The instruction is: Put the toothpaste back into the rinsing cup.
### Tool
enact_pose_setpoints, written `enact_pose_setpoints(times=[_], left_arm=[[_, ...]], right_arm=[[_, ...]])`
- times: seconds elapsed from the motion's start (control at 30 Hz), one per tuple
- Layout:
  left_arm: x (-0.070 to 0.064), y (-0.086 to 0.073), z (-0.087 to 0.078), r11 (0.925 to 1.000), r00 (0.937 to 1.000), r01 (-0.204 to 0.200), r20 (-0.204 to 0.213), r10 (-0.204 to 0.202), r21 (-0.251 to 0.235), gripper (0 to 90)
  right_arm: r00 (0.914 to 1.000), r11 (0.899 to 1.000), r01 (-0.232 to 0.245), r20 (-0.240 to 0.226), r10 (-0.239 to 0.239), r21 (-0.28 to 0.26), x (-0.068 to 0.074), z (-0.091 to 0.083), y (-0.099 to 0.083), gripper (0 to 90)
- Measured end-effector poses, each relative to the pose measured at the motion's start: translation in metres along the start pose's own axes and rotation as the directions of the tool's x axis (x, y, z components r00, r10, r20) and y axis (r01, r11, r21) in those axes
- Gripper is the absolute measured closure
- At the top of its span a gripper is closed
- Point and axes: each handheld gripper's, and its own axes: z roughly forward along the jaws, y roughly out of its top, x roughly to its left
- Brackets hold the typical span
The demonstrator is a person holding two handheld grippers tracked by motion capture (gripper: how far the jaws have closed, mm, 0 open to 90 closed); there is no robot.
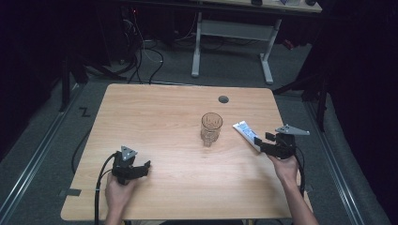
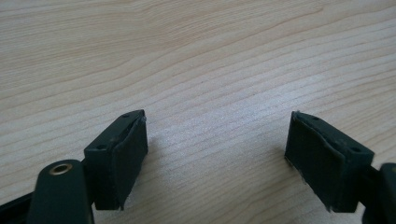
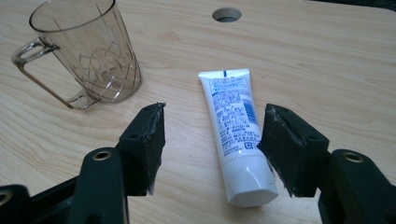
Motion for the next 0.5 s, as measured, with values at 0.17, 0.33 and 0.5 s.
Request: enact_pose_setpoints(times=[0.17,0.33,0.5], left_arm=[[0.000,0.000,0.000,1.0000,1.0000,0.000,0.000,0.000,0.000,21.1],[0.000,0.000,0.000,1.0000,1.0000,0.000,0.000,0.000,0.000,21.1],[0.000,0.000,0.000,1.0000,1.0000,0.000,0.000,0.000,0.000,21.1]], right_arm=[[1.0000,1.000,0.005,-0.002,-0.005,0.004,0.000,0.000,0.006,39.9],[0.9998,1.000,0.019,-0.001,-0.019,0.000,0.001,0.000,0.012,39.9],[0.9995,0.999,0.033,0.000,-0.033,0.014,0.002,0.003,0.018,39.7]])
